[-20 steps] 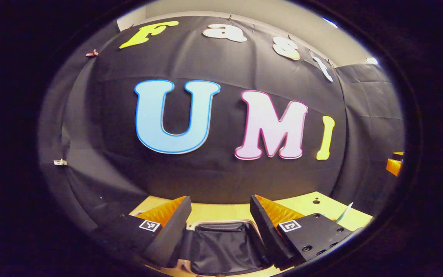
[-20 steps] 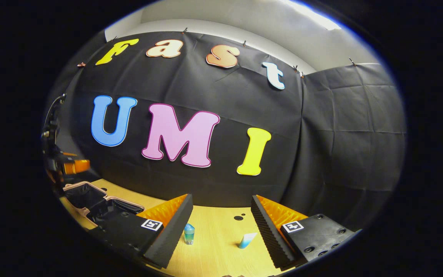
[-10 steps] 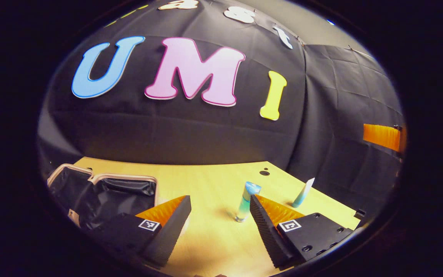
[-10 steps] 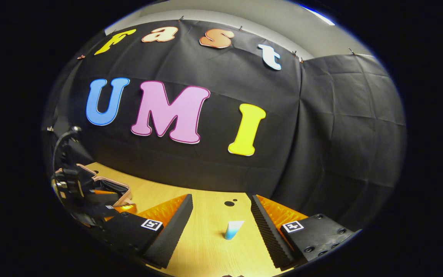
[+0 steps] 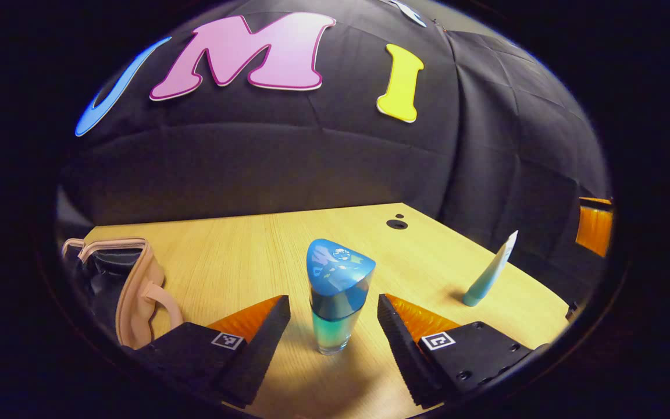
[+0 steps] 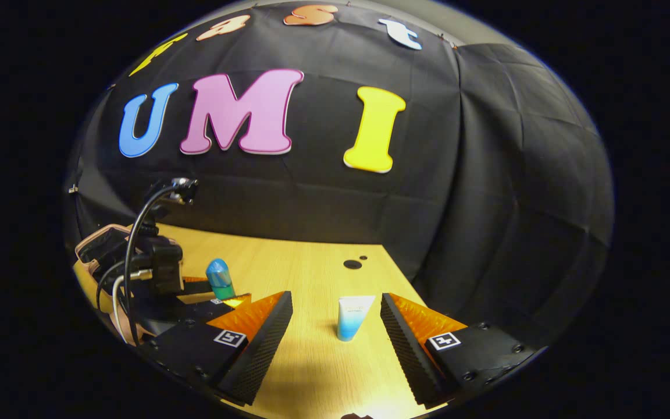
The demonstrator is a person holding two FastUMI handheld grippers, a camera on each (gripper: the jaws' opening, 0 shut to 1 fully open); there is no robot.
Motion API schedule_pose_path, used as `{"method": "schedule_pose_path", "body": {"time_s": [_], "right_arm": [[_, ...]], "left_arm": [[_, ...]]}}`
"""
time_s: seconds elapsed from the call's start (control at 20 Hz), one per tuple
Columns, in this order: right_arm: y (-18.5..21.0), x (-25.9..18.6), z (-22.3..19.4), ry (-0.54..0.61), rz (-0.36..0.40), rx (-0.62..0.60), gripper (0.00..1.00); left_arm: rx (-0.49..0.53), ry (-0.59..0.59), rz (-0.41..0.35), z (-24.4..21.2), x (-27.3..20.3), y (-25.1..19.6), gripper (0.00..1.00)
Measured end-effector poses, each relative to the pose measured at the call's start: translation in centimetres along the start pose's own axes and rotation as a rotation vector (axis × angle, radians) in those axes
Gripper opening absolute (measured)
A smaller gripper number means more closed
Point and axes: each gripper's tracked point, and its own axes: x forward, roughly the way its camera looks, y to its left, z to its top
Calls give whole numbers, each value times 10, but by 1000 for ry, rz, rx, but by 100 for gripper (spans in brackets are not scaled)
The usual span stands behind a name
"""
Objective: First open the suitcase, pack the skin care products into it, and then close the suitcase.
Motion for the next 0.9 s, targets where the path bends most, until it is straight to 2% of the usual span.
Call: {"method": "schedule_pose_path", "body": {"time_s": [0.1, 0.2, 0.25, 0.4, 0.45, 0.5, 0.65, 0.7, 0.8, 0.85, 0.9], "right_arm": [[-6, 22, -14, 21, -14, 2, 97], [-12, 39, -31, 52, -28, 6, 97], [-13, 47, -38, 67, -30, 11, 97], [-16, 76, -60, 106, -48, 21, 97], [-18, 84, -67, 115, -59, 21, 98], [-19, 93, -72, 120, -63, 23, 98], [-20, 118, -86, 141, -73, 57, 97], [-19, 125, -92, 152, -71, 68, 98], [-22, 132, -104, 176, -79, 58, 97], [-22, 135, -107, 184, -75, 59, 91], [-23, 129, -105, 194, -80, 66, 80]], "left_arm": [[4, 20, 20, -6, 14, 0, 88], [15, 43, 42, -11, 22, 4, 60], [12, 51, 41, -15, 22, 4, 50], [-5, 40, 33, -13, 20, 3, 48], [-7, 39, 33, -13, 20, 4, 44], [-7, 34, 31, -13, 20, 3, 48], [10, 22, 34, -14, 20, 3, 48], [5, 18, 35, -13, 20, 2, 44], [-3, 15, 42, -14, 20, 3, 48], [-3, 14, 41, -15, 21, 2, 48], [0, 17, 40, -16, 21, 2, 48]]}}
